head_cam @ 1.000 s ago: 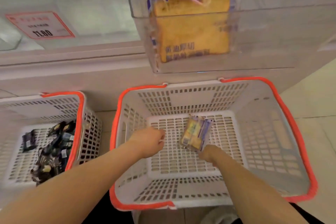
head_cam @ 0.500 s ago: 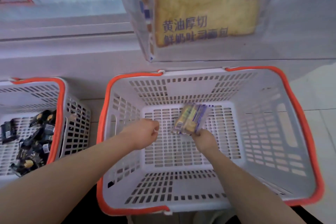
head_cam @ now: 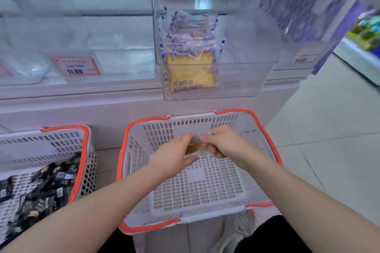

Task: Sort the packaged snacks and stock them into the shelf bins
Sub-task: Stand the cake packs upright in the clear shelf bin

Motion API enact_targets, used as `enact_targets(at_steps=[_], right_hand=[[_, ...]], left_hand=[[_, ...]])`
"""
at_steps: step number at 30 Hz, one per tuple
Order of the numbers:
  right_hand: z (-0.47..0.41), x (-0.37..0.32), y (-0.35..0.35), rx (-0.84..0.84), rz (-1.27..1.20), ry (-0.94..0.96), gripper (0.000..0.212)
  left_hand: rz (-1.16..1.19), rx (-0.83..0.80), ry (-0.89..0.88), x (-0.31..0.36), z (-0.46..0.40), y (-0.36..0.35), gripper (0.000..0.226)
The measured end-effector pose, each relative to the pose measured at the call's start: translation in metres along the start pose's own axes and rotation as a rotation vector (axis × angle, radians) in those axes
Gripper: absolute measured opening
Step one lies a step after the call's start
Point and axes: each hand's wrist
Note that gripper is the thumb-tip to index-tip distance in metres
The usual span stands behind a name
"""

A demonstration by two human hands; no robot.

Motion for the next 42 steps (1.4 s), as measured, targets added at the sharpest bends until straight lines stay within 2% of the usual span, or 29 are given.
enact_targets(at_steps=[2,3,5,7,9,10,12,14,16,19,22,25,28,31,34,36,38,39,41,42], right_hand=[[0.021,-0.029,0.005,0.045,0.006,0.111,0.035],[0.030,-0.039,0.008,0.136,0.046,0.183,0.037],[0.046,-0.053,0.018,0.432,0.165,0.349,0.038],[0.060,-0.056,0.030,0.670,0.208,0.456,0.024],[0.074,-0.056,0.037,0.775,0.212,0.474,0.005],[0.079,-0.054,0.038,0.761,0.183,0.445,0.014],[0.084,-0.053,0.037,0.599,0.060,0.368,0.028],[0.089,-0.061,0.033,0.455,-0.092,0.347,0.018],[0.090,-0.073,0.032,0.437,-0.239,0.396,0.010],[0.086,-0.091,0.033,0.454,-0.418,0.416,0.017],[0.078,-0.105,0.036,0.447,-0.540,0.436,0.028],[0.067,-0.119,0.039,0.604,-0.472,0.396,0.027],[0.057,-0.130,0.046,0.781,-0.232,0.372,0.026],[0.048,-0.143,0.054,0.786,-0.051,0.436,0.029],[0.035,-0.154,0.063,0.771,-0.036,0.489,0.025],[0.027,-0.155,0.070,0.712,-0.063,0.497,0.022],[0.018,-0.155,0.079,0.580,-0.098,0.513,0.010],[0.014,-0.155,0.084,0.495,-0.118,0.510,0.010],[0.007,-0.159,0.097,0.292,-0.180,0.497,0.028],[0.005,-0.163,0.102,0.197,-0.196,0.487,0.026]], left_hand=[[0.155,0.114,-0.026,0.010,0.011,0.021,0.039],[0.256,0.148,-0.036,0.014,0.017,0.032,0.029],[0.475,0.183,-0.020,0.025,0.027,0.052,0.017],[0.693,0.186,0.017,0.034,0.037,0.069,0.017],[0.867,0.166,0.034,0.040,0.045,0.085,0.013],[0.939,0.157,0.035,0.042,0.048,0.093,0.011],[1.092,0.145,0.030,0.048,0.052,0.110,0.007],[1.208,0.137,0.024,0.055,0.054,0.127,0.008],[1.251,0.104,0.006,0.060,0.056,0.143,0.013],[1.253,0.041,-0.061,0.062,0.063,0.161,0.023],[1.277,0.089,-0.117,0.062,0.065,0.178,0.015],[1.278,0.153,-0.096,0.063,0.059,0.193,0.007],[1.260,0.225,-0.015,0.064,0.046,0.201,0.010],[1.267,0.190,-0.005,0.067,0.031,0.212,0.019],[1.180,0.197,-0.032,0.072,0.016,0.220,0.021],[1.145,0.263,-0.045,0.073,0.007,0.223,0.015],[1.152,0.284,-0.043,0.071,-0.001,0.227,0.014],[1.155,0.287,-0.047,0.069,-0.005,0.230,0.015],[1.174,0.287,-0.052,0.066,-0.013,0.234,0.015],[1.182,0.286,-0.053,0.065,-0.018,0.234,0.016]])
Point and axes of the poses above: each hand's wrist, its own z-axis away from the middle knuckle, its own y-axis out of the back of the hand, x = y × z, and after that the axes turned 10 degrees about y, right-handed
